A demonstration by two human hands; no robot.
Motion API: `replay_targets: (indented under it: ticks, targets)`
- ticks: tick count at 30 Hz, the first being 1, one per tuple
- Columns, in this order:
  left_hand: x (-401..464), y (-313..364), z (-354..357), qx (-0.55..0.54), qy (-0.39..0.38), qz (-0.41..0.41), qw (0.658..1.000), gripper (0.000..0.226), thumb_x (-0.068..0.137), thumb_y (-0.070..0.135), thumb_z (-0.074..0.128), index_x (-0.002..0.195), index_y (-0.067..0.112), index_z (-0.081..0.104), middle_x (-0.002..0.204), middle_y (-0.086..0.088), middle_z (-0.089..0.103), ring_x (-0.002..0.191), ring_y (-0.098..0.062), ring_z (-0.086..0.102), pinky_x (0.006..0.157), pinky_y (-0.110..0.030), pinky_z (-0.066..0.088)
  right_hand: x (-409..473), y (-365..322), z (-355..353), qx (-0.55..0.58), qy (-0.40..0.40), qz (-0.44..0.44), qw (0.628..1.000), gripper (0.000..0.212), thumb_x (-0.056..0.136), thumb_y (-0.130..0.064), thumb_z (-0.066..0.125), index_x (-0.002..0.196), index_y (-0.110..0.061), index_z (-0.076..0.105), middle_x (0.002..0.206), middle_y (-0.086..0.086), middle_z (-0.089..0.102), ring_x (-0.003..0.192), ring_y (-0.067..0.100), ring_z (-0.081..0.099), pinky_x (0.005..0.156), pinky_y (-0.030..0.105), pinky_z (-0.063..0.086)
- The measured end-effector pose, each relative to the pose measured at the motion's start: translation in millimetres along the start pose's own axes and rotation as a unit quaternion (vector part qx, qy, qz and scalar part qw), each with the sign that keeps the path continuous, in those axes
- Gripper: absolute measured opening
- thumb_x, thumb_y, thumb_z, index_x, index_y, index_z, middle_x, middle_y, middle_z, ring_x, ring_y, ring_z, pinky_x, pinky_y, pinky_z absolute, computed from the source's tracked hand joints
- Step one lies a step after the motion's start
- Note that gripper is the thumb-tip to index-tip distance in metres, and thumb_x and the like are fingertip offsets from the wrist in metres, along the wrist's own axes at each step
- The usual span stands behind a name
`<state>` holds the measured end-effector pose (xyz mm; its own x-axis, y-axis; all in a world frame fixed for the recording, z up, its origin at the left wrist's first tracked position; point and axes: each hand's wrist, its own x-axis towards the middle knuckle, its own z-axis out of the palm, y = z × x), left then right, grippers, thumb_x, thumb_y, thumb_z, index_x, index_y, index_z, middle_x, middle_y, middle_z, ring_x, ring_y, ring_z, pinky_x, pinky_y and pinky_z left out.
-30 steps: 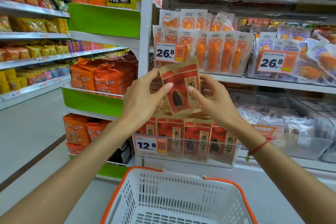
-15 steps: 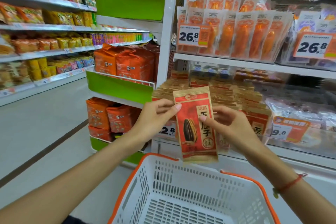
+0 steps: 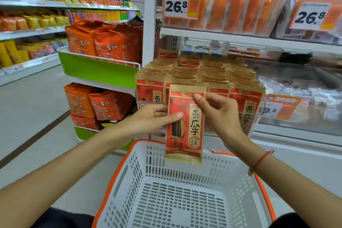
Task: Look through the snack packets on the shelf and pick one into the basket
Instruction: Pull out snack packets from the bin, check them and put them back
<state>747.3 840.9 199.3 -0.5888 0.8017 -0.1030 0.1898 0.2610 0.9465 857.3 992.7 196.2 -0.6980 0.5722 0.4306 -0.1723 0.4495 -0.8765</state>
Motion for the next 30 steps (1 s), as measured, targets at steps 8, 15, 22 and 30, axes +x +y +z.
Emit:
replay_targets:
  ticks: [8, 15, 22, 30]
  targets:
    - [0.8, 0.7, 1.5, 0.002, -0.025, 0.005, 1.0, 0.04, 0.088, 0.046, 0.061, 0.125, 0.032, 0.058, 0.121, 0.007, 0.066, 0.108, -0.007, 0.065, 0.097, -0.032, 0.051, -4.7, -2.7, -6.2, 0.062, 0.024, 0.069, 0.995, 0.025, 0.093, -0.021, 0.062, 0.091, 0.003, 0.069, 0.065, -0.004, 0.072, 0.059, 0.005, 0.069, 0.046, 0.014, 0.048]
    - [-6.2, 8.0, 4.4, -0.013, 0.013, 0.054, 0.998, 0.03, 0.088, 0.036, 0.066, 0.116, 0.028, 0.064, 0.111, 0.005, 0.068, 0.098, -0.002, 0.067, 0.076, -0.017, 0.055, -5.4, -9.5, -10.4, 0.08, 0.023, 0.09, 0.992, 0.012, 0.095, -0.028, 0.058, 0.093, -0.02, 0.067, 0.072, -0.012, 0.073, 0.067, 0.001, 0.07, 0.053, 0.013, 0.05]
    - [-5.1, 9.6, 3.5, -0.113, 0.112, 0.085, 0.984, 0.026, 0.089, 0.031, 0.065, 0.114, 0.023, 0.066, 0.106, 0.003, 0.072, 0.091, -0.002, 0.07, 0.076, -0.018, 0.057, -6.3, -6.7, -7.9, 0.027, -0.051, 0.078, 0.995, 0.032, 0.09, -0.031, 0.062, 0.12, -0.024, 0.052, 0.103, 0.004, 0.068, 0.089, 0.01, 0.07, 0.069, 0.02, 0.058]
    - [-4.0, 9.1, -2.7, -0.155, 0.172, 0.103, 0.967, 0.022, 0.091, 0.032, 0.063, 0.113, 0.025, 0.064, 0.103, 0.008, 0.071, 0.083, 0.006, 0.068, 0.066, -0.011, 0.055, -2.8, -5.9, -18.3, 0.062, -0.186, 0.097, 0.976, 0.055, 0.085, -0.004, 0.068, 0.129, -0.031, 0.05, 0.106, 0.0, 0.073, 0.094, 0.019, 0.072, 0.083, 0.031, 0.059]
